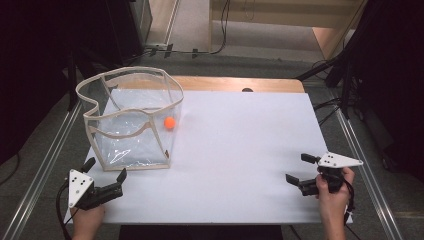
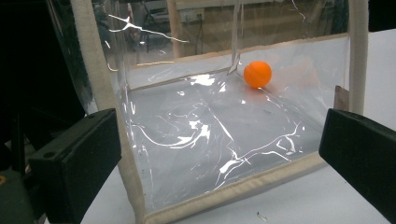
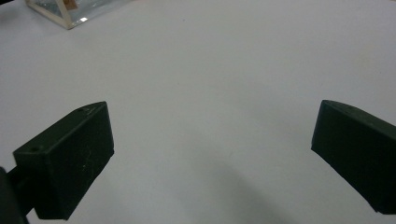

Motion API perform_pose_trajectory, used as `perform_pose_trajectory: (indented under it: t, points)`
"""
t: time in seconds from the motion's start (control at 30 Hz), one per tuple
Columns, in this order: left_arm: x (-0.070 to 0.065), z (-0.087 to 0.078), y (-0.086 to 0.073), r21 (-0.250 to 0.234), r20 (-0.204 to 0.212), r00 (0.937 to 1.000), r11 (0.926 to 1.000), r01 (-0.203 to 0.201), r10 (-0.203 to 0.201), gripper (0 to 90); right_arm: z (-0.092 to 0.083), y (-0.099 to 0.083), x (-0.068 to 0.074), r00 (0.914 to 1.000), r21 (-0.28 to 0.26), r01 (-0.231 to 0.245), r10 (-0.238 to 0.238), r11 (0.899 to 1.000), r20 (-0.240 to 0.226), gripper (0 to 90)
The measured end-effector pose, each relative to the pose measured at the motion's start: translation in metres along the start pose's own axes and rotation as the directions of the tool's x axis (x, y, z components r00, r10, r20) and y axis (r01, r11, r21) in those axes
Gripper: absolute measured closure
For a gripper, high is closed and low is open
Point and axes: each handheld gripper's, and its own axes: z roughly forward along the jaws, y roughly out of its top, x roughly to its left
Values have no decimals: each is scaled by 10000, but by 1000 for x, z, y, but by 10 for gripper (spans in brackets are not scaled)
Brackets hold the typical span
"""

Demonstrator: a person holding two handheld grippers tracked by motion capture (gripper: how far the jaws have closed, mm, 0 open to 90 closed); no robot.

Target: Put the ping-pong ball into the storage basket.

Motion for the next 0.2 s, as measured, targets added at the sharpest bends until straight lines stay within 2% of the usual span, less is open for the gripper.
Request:
perform_pose_trajectory:
  t: [0.2]
  points:
    - [0,0,0,-5,-145,9999,10000,31,-31,0,-4,-3,-2,9999,-136,-77,79,9999,106,0]
